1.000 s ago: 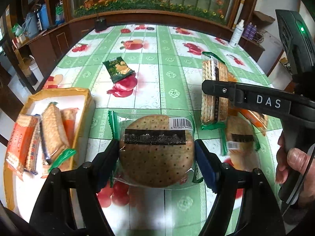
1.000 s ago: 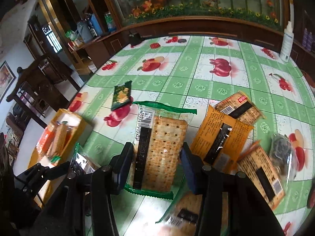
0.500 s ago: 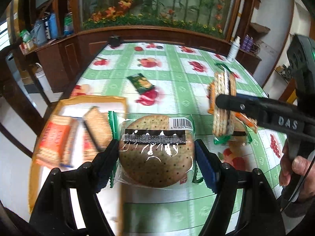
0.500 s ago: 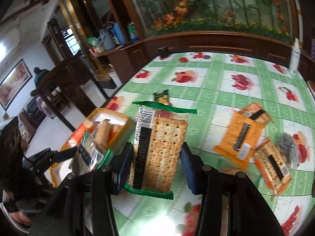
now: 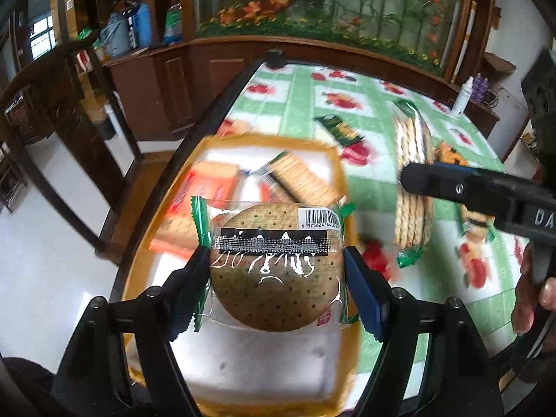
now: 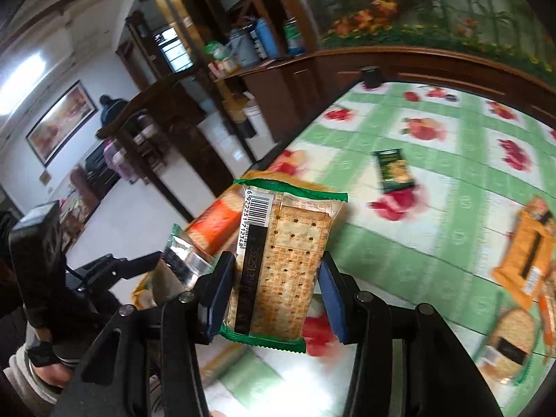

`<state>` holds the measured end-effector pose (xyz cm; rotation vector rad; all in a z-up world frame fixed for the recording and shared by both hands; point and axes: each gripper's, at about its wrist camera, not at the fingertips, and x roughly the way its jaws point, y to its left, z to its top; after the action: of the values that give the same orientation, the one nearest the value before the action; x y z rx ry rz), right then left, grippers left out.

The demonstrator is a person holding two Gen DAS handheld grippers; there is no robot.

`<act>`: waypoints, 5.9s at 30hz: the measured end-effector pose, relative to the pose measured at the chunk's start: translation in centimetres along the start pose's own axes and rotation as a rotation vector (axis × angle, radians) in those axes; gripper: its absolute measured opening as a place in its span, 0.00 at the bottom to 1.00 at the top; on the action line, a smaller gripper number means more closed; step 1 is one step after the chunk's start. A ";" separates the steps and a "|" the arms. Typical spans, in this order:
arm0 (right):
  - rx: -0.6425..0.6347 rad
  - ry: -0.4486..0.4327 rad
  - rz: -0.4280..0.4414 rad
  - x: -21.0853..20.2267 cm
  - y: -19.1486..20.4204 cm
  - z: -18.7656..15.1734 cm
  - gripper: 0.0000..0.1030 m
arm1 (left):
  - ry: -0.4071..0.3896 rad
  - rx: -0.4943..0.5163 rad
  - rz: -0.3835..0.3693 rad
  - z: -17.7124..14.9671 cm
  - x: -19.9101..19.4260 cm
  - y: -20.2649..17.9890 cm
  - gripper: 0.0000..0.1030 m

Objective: Organize snacks
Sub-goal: 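Carry both held packs to the white tray and release them, then withdraw both grippers from the tray toward the remaining packs, then grasp another round cracker pack with the left gripper while the right grasps a tan striped pack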

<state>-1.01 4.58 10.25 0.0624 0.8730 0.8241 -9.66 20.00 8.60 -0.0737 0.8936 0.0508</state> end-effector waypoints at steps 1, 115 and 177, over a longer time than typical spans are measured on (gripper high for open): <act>-0.009 0.011 0.015 0.7 0.7 0.0 0.47 | 0.008 0.002 0.010 -0.5 0.1 0.5 0.75; 0.191 -0.162 -0.581 -9.7 -10.5 -8.2 0.80 | -0.063 0.159 -0.044 1.1 3.9 -16.0 0.91; 0.517 -0.208 -0.633 -18.2 -22.7 -13.8 0.89 | 0.188 0.286 -0.168 2.3 14.7 -34.1 0.97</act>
<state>-3.25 -27.09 4.70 0.3024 0.8215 -0.0117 3.86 -13.55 0.08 0.1155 1.0711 -0.2436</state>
